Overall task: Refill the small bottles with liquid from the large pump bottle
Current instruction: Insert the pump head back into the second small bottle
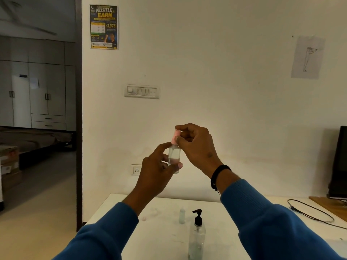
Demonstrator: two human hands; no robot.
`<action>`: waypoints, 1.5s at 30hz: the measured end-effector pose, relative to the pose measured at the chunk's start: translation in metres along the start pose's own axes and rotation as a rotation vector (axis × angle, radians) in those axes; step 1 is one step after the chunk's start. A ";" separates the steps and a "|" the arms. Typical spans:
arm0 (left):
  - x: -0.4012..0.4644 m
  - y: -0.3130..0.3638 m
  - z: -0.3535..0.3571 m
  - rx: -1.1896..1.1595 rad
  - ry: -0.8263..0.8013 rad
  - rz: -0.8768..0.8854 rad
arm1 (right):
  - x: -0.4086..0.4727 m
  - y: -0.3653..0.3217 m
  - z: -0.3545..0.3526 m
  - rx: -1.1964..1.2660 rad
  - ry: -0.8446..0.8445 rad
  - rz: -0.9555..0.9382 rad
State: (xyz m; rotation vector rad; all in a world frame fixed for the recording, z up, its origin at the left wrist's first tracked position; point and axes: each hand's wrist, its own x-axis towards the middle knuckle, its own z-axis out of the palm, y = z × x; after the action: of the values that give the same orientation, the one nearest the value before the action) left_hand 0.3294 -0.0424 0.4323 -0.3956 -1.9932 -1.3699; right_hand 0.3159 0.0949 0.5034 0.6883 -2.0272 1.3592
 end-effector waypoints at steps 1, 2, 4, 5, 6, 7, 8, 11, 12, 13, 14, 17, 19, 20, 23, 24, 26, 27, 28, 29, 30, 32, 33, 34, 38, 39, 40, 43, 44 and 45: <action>0.000 0.000 0.000 0.010 0.004 -0.003 | 0.000 0.000 0.000 0.005 -0.003 0.003; 0.000 0.000 -0.001 0.014 0.007 -0.006 | 0.000 0.000 0.000 0.007 -0.006 0.004; 0.000 0.001 0.000 0.005 0.013 -0.012 | 0.001 -0.001 -0.001 0.002 -0.010 0.005; 0.000 0.002 0.000 0.003 0.017 -0.014 | 0.001 -0.001 -0.001 -0.001 -0.012 0.006; 0.000 0.003 0.000 0.003 0.021 -0.016 | 0.002 -0.002 -0.001 -0.005 -0.015 0.006; -0.001 0.004 0.001 0.003 0.026 -0.017 | 0.002 -0.002 -0.001 -0.012 -0.019 0.007; -0.001 0.004 0.001 0.005 0.031 -0.017 | 0.002 -0.003 -0.001 -0.021 -0.024 0.007; -0.001 0.004 0.002 0.014 0.040 -0.009 | 0.002 -0.005 -0.003 -0.047 -0.023 0.001; -0.001 0.004 0.002 0.016 0.039 -0.006 | 0.001 -0.006 -0.003 -0.051 -0.020 -0.001; 0.000 0.004 0.001 0.020 0.038 -0.001 | 0.001 -0.007 -0.003 -0.051 -0.014 -0.002; -0.001 0.005 0.001 0.025 0.038 0.005 | 0.001 -0.008 -0.004 -0.055 -0.005 -0.002; -0.002 0.007 0.002 0.041 0.033 0.022 | -0.003 -0.008 -0.002 -0.111 0.047 -0.018; -0.003 0.008 0.004 0.038 0.024 0.035 | -0.006 -0.009 -0.001 -0.137 0.072 -0.028; -0.004 0.008 0.005 0.036 0.020 0.037 | -0.008 -0.009 0.000 -0.142 0.079 -0.034; -0.003 0.009 0.005 0.029 0.020 0.036 | -0.010 -0.011 0.000 -0.112 0.092 -0.035; -0.003 0.009 0.005 0.023 0.019 0.039 | -0.010 -0.012 -0.001 -0.099 0.097 -0.034; -0.003 0.009 0.005 0.012 0.015 0.045 | -0.011 -0.013 -0.001 -0.083 0.110 -0.038; -0.002 0.010 0.006 0.015 0.015 0.048 | -0.011 -0.012 -0.001 -0.076 0.113 -0.041; -0.003 0.011 0.006 0.021 0.015 0.051 | -0.011 -0.013 -0.001 -0.073 0.111 -0.044; -0.003 0.011 0.006 0.026 0.013 0.056 | -0.011 -0.012 -0.001 -0.076 0.108 -0.048; -0.003 0.011 0.006 0.028 0.008 0.060 | -0.011 -0.012 -0.001 -0.082 0.106 -0.051; -0.005 0.011 0.007 0.030 -0.002 0.060 | -0.012 -0.011 -0.001 -0.113 0.115 -0.062; -0.006 0.011 0.007 0.035 -0.003 0.059 | -0.013 -0.010 -0.001 -0.129 0.122 -0.068; -0.006 0.012 0.007 0.042 -0.002 0.061 | -0.014 -0.010 -0.001 -0.138 0.125 -0.073; -0.010 0.012 0.006 0.030 -0.005 0.058 | -0.017 -0.008 -0.003 -0.095 0.096 -0.058; -0.010 0.011 0.006 0.035 -0.001 0.058 | -0.016 -0.008 -0.004 -0.084 0.091 -0.056; -0.010 0.010 0.006 0.044 0.003 0.059 | -0.017 -0.008 -0.005 -0.075 0.088 -0.055; -0.010 0.008 0.008 0.048 0.009 0.055 | -0.017 -0.006 -0.005 -0.054 0.086 -0.051; -0.010 0.008 0.008 0.050 0.010 0.055 | -0.018 -0.005 -0.005 -0.051 0.090 -0.047; -0.011 0.008 0.009 0.057 0.009 0.055 | -0.018 -0.005 -0.005 -0.054 0.097 -0.044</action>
State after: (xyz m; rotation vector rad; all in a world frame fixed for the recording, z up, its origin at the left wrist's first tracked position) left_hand 0.3390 -0.0297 0.4291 -0.4139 -1.9942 -1.2765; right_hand 0.3328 0.0991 0.4946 0.6268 -1.9534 1.2838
